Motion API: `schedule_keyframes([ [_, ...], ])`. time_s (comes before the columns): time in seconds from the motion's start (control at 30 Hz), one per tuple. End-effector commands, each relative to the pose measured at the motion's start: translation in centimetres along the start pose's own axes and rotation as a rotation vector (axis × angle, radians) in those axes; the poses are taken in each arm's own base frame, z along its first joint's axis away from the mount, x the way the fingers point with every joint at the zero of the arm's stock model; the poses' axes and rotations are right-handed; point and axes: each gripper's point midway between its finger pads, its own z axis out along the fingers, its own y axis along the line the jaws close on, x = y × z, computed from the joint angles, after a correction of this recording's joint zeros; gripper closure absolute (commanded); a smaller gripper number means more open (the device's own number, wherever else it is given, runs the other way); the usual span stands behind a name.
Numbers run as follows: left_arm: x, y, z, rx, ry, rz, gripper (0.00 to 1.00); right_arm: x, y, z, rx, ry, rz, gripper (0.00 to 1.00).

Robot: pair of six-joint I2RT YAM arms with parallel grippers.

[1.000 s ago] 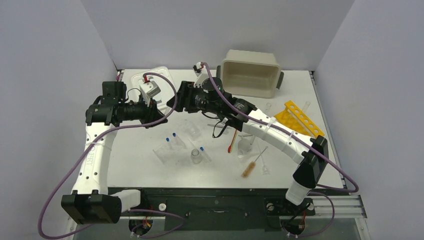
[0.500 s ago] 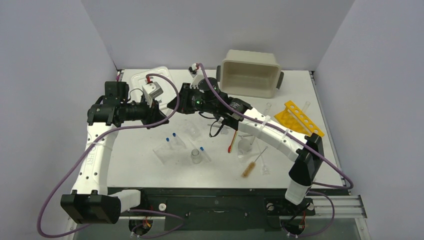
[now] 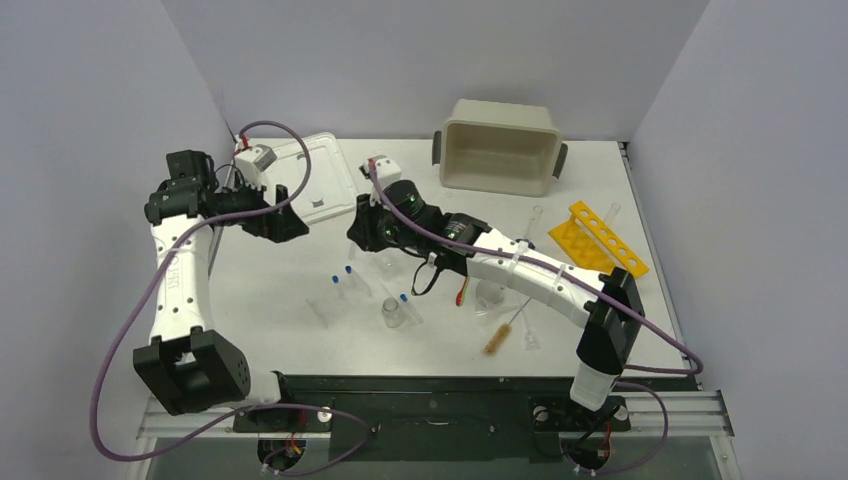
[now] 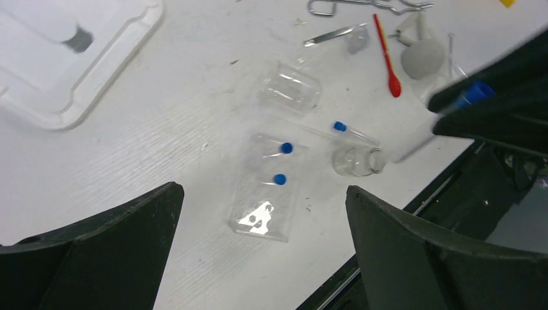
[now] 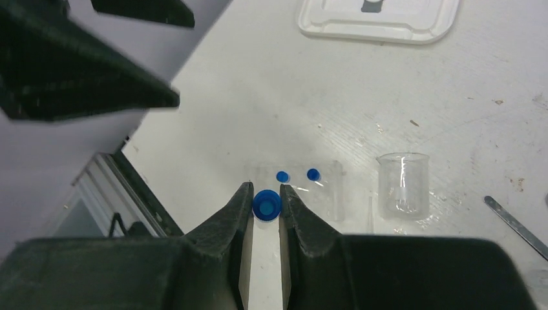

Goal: Organize the chemistry lab equipment
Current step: Insert the test tube into the slot of the test tube rack.

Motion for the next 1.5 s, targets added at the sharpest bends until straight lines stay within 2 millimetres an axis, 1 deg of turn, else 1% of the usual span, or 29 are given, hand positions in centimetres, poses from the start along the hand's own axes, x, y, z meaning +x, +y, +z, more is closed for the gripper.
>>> schedule_keyframes([
  [0.0, 1.0, 5.0, -1.2, -0.117, 0.050, -0.060, 0.03, 1.5, 1.5, 0.2, 0.012, -0.006, -0.205, 1.00],
  [0.07, 2.1, 6.2, -1.3, -0.134, 0.074, -0.094, 0.03, 2.9, 3.2, 1.0, -0.015, 0.013, -0.267, 1.00],
  [0.17, 3.7, 7.4, -1.2, -0.164, 0.090, -0.126, 0.03, 4.3, 4.6, 2.1, -0.050, 0.026, -0.352, 1.00],
  [0.2, 3.9, 7.5, -1.2, -0.173, 0.095, -0.123, 0.03, 5.0, 5.3, 2.7, -0.071, 0.026, -0.371, 1.00],
  [0.23, 4.4, 7.6, -1.1, -0.174, 0.100, -0.130, 0.03, 5.3, 5.6, 3.0, -0.083, 0.026, -0.405, 1.00],
  [0.27, 4.6, 7.7, -1.2, -0.179, 0.105, -0.129, 0.03, 6.3, 6.2, 3.6, -0.106, 0.028, -0.425, 1.00],
  [0.33, 4.9, 7.7, -1.3, -0.180, 0.113, -0.133, 0.03, 7.4, 6.5, 4.6, -0.128, 0.017, -0.477, 1.00],
  [0.37, 5.0, 7.8, -1.3, -0.181, 0.114, -0.134, 0.03, 7.6, 6.5, 5.0, -0.133, 0.007, -0.494, 1.00],
  [0.47, 5.1, 7.8, -1.3, -0.181, 0.112, -0.125, 0.03, 8.9, 6.8, 6.6, -0.177, -0.009, -0.510, 1.00],
  [0.63, 4.9, 7.8, -1.3, -0.184, 0.087, -0.075, 0.03, 10.0, 6.5, 8.7, -0.177, -0.008, -0.549, 1.00],
  [0.7, 4.9, 7.7, -1.3, -0.178, 0.084, -0.062, 0.03, 10.8, 6.2, 9.6, -0.173, -0.002, -0.560, 1.00],
  [0.83, 5.1, 7.6, -1.0, -0.161, 0.085, -0.066, 0.03, 11.9, 5.6, 10.8, -0.164, 0.004, -0.577, 1.00],
  [0.97, 5.1, 7.5, -0.8, -0.147, 0.079, -0.067, 0.03, 12.5, 5.0, 11.7, -0.150, -0.001, -0.594, 1.00],
  [1.07, 5.0, 7.7, -0.8, -0.150, 0.075, -0.063, 0.03, 12.5, 4.5, 12.2, -0.128, -0.015, -0.599, 1.00],
  [1.3, 5.5, 7.6, -0.9, -0.154, 0.095, -0.052, 0.03, 12.1, 3.5, 13.1, -0.094, -0.044, -0.590, 1.00],
  [1.47, 5.6, 7.5, -1.0, -0.157, 0.100, -0.042, 0.03, 12.3, 2.9, 13.6, -0.076, -0.047, -0.588, 1.00],
])
